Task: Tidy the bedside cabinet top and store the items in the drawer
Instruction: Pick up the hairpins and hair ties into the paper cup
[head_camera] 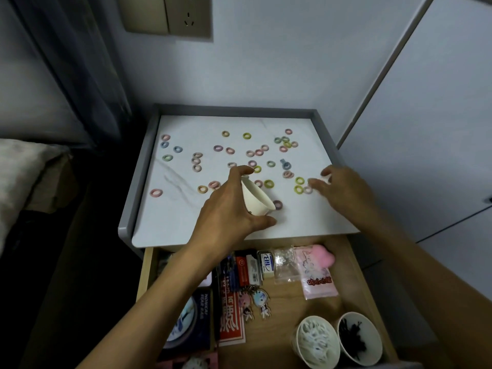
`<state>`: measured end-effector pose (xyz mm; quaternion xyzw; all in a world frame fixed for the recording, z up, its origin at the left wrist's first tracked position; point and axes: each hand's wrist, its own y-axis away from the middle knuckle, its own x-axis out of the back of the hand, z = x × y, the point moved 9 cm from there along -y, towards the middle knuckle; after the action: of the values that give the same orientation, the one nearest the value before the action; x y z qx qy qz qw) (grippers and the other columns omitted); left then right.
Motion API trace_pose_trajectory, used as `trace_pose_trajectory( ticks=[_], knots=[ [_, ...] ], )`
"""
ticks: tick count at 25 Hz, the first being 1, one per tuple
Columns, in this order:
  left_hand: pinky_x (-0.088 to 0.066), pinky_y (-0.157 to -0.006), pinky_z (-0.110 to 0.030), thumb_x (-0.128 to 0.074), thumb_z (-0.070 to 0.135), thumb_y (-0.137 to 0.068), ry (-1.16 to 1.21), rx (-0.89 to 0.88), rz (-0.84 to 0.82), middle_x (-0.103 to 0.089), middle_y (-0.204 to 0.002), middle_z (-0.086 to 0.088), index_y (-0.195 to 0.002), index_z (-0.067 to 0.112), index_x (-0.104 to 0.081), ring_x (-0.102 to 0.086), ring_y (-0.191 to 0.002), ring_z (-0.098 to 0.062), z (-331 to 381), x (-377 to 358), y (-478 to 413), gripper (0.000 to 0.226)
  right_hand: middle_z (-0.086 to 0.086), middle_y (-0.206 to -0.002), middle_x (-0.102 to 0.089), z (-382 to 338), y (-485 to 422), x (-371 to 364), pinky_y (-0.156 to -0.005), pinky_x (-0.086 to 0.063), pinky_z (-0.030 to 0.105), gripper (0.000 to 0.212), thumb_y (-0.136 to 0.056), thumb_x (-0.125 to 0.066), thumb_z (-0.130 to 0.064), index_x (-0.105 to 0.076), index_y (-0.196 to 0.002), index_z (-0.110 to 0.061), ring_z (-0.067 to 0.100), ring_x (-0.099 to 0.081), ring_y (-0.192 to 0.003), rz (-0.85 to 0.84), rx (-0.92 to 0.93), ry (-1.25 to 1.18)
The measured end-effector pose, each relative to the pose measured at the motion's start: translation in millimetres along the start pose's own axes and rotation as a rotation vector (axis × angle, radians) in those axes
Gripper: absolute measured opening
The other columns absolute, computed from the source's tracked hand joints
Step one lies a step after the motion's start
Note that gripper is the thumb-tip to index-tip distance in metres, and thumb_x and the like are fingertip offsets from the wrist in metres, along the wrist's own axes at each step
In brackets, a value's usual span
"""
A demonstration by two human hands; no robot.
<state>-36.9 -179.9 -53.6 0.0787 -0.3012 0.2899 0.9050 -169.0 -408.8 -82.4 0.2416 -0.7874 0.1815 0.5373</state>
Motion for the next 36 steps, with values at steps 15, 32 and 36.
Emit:
trace_pose_trajectory(
  ticks=[15,32,36],
  knots=[
    [-0.038,-0.074,-0.024,-0.086,0.04,-0.067,-0.063,-0.006,-0.017,-0.054,-0.129,0.005,-0.141,0.034,-0.029,-0.045,-0.098,-0.01,-2,-3,-2,0.094,0.004,-0.08,-0.068,-13,-6,-9,-0.059,-0.041,0.02,0.004,-0.084,-0.073,-0.012,-0.069,-0.084,-0.011,0.006,-0.055,-0.066,0.05,0.148,-0.19],
    [-0.037,-0.075,-0.025,-0.086,0.038,-0.067,-0.049,0.014,0.01,-0.053,-0.12,0.007,-0.14,0.032,-0.031,-0.043,-0.097,-0.011,-4,3,-2,0.092,0.008,-0.126,-0.054,-32,-10,-18,-0.084,-0.046,0.029,0.058,-0.08,-0.077,-0.028,-0.053,-0.131,-0.016,0.019,-0.057,-0.104,-0.133,0.082,-0.24],
    [-0.049,-0.079,-0.032,-0.086,0.039,-0.066,-0.018,0.005,0.031,-0.055,-0.12,0.008,-0.138,0.032,-0.032,-0.054,-0.1,-0.016,-4,9,-3,0.091,0.009,-0.126,-0.048,-26,-17,-50,-0.079,-0.039,0.017,0.06,-0.074,-0.083,-0.025,-0.056,-0.126,-0.016,0.011,-0.052,-0.091,-0.186,0.16,-0.207]
  ],
)
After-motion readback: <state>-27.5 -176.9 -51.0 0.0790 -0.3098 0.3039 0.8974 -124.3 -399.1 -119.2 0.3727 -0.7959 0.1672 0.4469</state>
